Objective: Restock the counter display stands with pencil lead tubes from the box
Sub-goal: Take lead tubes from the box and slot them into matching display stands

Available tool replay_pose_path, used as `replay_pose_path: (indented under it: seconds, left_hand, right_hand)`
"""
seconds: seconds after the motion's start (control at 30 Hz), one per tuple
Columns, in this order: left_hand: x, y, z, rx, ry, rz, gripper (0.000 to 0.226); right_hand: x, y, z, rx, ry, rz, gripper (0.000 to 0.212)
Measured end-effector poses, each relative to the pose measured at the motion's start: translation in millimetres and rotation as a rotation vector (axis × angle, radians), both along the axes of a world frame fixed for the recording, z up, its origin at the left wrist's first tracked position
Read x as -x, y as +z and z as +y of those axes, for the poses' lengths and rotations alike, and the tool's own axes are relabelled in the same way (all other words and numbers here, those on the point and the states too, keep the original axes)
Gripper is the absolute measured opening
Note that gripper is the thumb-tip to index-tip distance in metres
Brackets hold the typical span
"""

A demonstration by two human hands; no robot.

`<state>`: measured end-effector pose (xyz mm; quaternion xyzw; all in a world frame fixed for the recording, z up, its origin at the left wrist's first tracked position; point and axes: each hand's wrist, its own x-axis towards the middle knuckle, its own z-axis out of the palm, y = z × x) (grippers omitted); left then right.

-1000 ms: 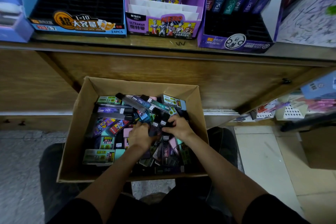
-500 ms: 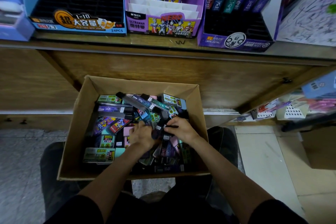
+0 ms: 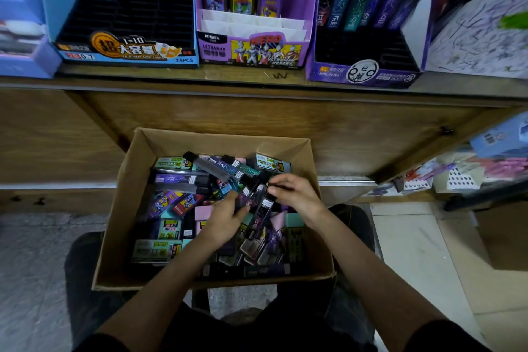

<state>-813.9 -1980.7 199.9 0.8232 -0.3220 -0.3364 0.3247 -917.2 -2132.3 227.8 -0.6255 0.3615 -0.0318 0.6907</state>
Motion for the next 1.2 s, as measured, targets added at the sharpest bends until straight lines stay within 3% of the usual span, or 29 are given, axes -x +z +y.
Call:
replay_pose_path:
  seconds: [0.2, 0.4, 0.63, 0.9, 1.0, 1.2]
  left_hand:
    - [-9.7, 30.4, -6.7, 0.249, 0.034, 0.419, 0.014]
    - [-8.1, 57.8, -16.8, 0.390, 0.214, 0.660, 0.038]
    - [-5.9, 86.3, -13.3, 0.527, 0.139, 0.651, 0.049]
    - [0.7, 118.0, -20.7, 0.651, 0.213, 0.602, 0.031]
    - [3.9, 132.6, -27.7, 0.701, 0.198, 0.547, 0.035]
    - [1.3, 166.0, -49.9, 0.772, 0.139, 0.448, 0.036]
  right_hand:
    - [-9.5, 36.7, -6.4, -0.010, 0.000, -0.115, 0.014]
    - [-12.6, 73.4, -6.2, 0.023, -0.035, -0.144, 0.015]
    - [-15.6, 114.4, 4.8, 0.082, -0.110, -0.180, 0.019]
    - [-15.1, 135.1, 15.5, 0.260, -0.236, -0.197, 0.017]
    - [-9.9, 144.2, 14.8, 0.215, -0.193, -0.192, 0.022]
    - [2.4, 181.2, -4.1, 0.116, -0.200, -0.358, 0.017]
